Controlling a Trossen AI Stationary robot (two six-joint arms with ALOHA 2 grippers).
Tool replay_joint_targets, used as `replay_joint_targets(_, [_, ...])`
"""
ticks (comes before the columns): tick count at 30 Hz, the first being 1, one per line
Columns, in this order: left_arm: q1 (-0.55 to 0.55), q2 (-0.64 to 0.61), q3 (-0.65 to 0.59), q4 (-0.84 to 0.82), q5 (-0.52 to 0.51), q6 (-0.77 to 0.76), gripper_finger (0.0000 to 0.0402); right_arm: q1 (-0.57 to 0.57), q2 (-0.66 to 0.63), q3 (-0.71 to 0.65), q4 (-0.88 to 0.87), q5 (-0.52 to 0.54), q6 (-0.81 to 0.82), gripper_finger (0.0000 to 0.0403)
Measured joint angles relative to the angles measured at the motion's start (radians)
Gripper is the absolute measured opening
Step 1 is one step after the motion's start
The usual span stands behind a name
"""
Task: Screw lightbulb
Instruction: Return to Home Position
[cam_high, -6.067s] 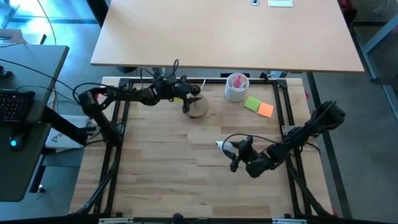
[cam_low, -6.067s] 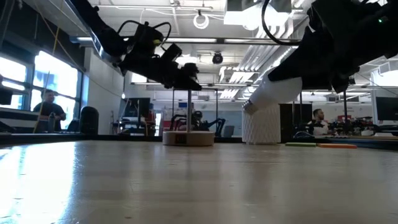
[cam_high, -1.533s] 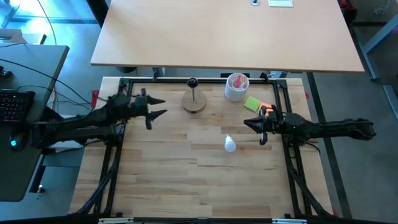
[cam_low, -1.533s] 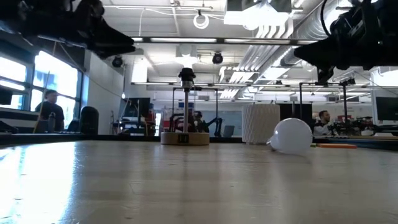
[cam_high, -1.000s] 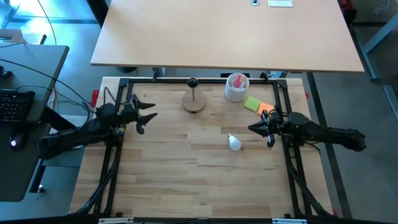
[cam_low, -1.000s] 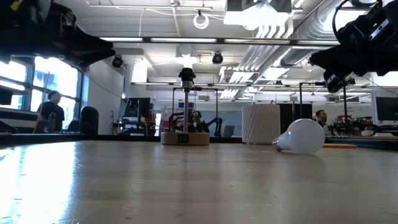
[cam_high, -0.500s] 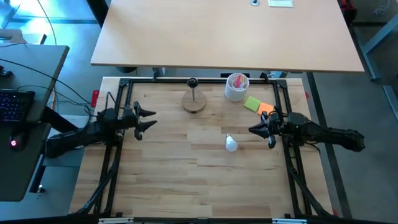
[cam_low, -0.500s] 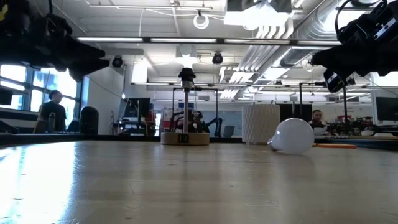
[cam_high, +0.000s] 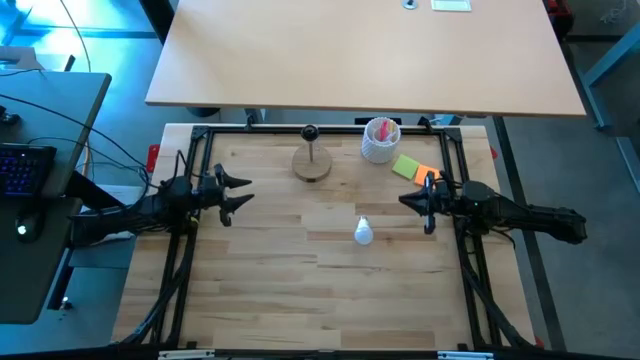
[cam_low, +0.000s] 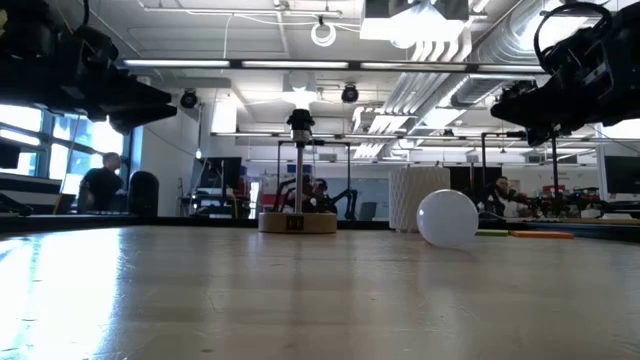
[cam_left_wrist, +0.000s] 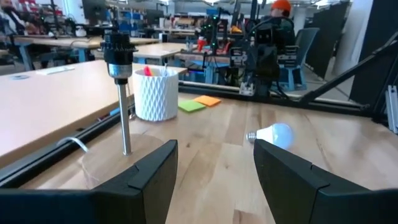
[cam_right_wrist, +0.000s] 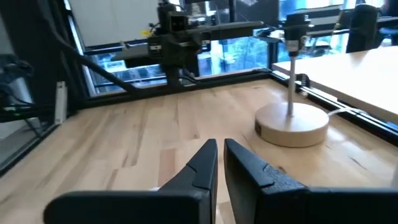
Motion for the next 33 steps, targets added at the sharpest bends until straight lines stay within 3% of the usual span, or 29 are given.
replay_joint_targets(11, [-0.002,0.001,0.000,-0.001,-0.001,-0.010,0.0207,0.000,0.000,0.000,-0.004,0.010,0.059,0.0023])
replay_joint_targets(24, [-0.175,-0.036,0.000,0.006,-0.009,-0.010,0.0207,0.062,-0.092,0.000,0.026,0.010,0.076,0.0023])
replay_joint_targets(33, [-0.196,-0.036,0.000,0.004,-0.006,-0.010,0.0207,0.058,-0.087,0.000,0.008,0.008,0.076,0.0023])
